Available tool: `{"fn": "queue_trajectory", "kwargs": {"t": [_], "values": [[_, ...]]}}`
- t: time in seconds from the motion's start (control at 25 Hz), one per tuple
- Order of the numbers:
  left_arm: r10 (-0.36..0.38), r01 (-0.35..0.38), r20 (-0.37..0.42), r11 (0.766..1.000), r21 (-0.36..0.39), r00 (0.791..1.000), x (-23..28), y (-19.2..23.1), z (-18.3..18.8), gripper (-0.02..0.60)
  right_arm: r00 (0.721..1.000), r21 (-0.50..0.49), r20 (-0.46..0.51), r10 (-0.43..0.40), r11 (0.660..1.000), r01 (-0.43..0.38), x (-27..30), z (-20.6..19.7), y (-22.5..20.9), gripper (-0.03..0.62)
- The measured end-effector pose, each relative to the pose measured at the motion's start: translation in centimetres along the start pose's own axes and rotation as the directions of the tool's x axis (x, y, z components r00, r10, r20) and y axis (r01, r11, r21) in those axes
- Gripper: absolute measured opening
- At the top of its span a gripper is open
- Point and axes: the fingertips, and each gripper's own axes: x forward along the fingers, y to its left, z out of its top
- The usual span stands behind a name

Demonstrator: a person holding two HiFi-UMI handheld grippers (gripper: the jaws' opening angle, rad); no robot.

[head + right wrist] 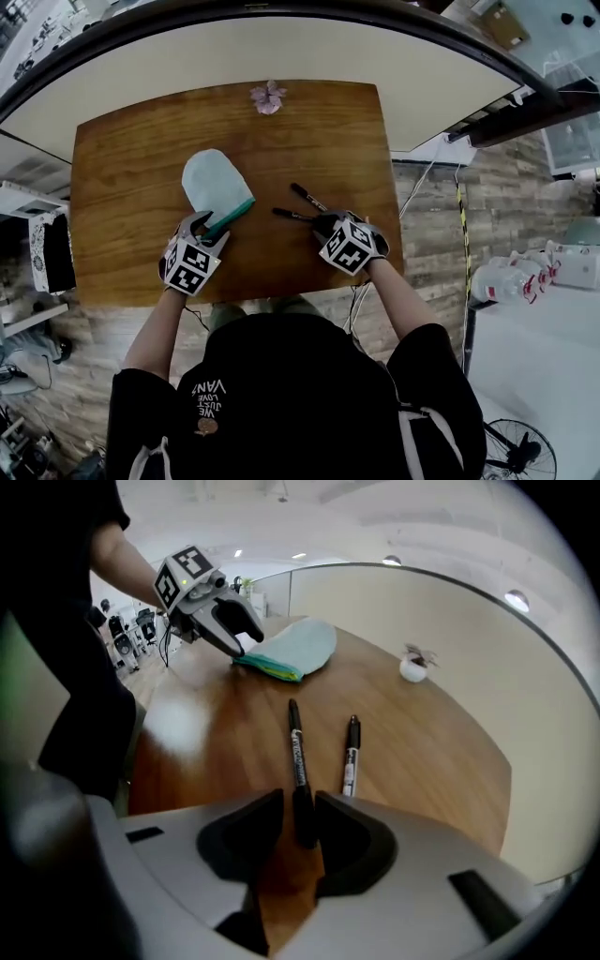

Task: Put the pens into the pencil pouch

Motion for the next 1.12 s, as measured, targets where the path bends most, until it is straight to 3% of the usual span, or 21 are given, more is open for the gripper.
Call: {"fn": "queue_trajectory", "kwargs": {"t": [0.12,0.28,0.44,0.56,0.8,1.0,1.12], "values": [[-0.021,0.022,-0.043,0.999,0.034,0.999,0.5,-0.4,-0.7,0.199,1.000,0.017,0.007,0.022,1.000,-0.022,0.0,0.1,0.4,0.071],[-0.031,0.037,-0.075,0.996,0.078,0.997,1.1,-0.5,-0.9,0.199,1.000,0.035,0.004,-0.013,0.999,0.013,-0.1,0.2,0.6,0.069],[-0.024,0.038,-0.100,0.989,0.140,0.995,1.9,-0.2,-0.9,0.199,0.997,0.130,0.044,-0.067,0.990,0.060,-0.9,0.9,1.4,0.067],[-0.029,0.044,-0.106,0.989,0.140,0.994,2.3,0.2,-1.0,0.190,0.991,0.225,0.086,-0.102,0.971,0.080,-1.7,1.7,2.2,0.067],[-0.067,0.069,-0.032,0.995,0.070,0.997,1.6,1.0,0.1,0.061,0.980,0.354,0.127,-0.153,0.930,0.099,-2.4,3.3,4.5,0.067],[-0.084,0.084,0.067,0.996,0.013,0.994,0.7,1.3,1.8,0.051,0.977,0.428,0.144,-0.158,0.900,0.083,-1.9,5.2,6.7,0.067],[-0.104,0.101,0.111,0.994,0.030,0.988,0.0,1.0,3.1,0.050,0.973,0.446,0.158,-0.166,0.891,0.080,-1.5,6.8,7.3,0.067]]}}
